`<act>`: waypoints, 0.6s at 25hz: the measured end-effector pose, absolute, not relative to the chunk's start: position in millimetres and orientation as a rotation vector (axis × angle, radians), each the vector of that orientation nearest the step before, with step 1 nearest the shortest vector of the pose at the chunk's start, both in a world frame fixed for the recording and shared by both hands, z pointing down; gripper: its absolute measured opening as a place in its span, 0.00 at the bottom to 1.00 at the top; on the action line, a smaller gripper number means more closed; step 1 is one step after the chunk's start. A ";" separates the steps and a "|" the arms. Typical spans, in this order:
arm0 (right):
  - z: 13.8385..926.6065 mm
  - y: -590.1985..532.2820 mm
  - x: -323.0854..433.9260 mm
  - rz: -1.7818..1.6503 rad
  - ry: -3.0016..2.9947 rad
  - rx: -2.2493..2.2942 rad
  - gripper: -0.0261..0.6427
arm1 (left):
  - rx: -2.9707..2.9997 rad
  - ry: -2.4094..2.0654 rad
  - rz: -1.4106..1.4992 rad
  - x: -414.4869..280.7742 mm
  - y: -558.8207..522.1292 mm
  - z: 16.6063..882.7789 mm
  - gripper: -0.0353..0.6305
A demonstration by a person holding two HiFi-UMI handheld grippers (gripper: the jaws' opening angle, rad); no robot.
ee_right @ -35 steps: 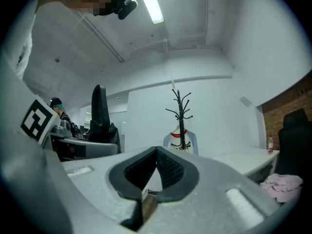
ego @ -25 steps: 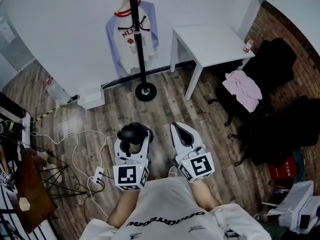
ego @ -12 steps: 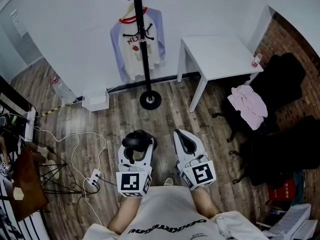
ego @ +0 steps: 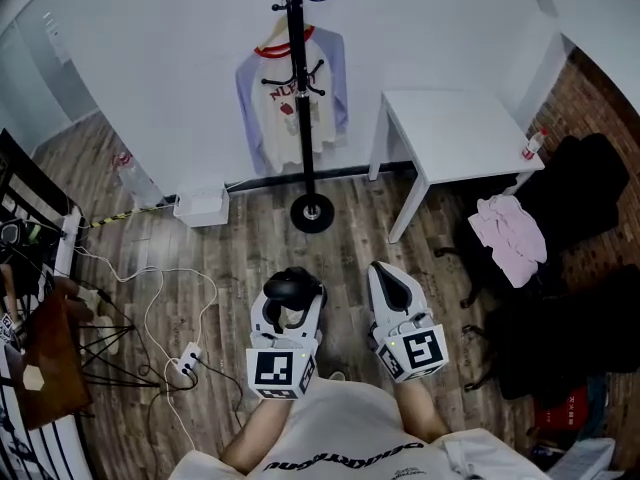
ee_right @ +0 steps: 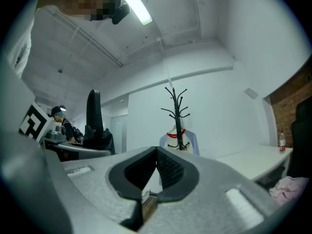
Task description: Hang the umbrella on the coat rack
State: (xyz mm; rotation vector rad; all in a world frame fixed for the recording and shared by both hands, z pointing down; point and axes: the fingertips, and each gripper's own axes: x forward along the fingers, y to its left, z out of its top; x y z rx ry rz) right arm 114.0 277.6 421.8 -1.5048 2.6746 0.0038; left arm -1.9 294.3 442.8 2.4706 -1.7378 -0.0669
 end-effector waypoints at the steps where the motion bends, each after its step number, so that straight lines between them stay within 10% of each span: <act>1: 422.6 268.3 112.3 0.010 2.681 -1.503 0.03 | 2.469 -1.735 -0.069 -2.4 284.3 444.9 0.42; 15: 410.2 52.8 67.6 0.053 2.709 -1.530 0.03 | 2.500 -1.678 -0.101 -42.3 59.0 426.8 0.42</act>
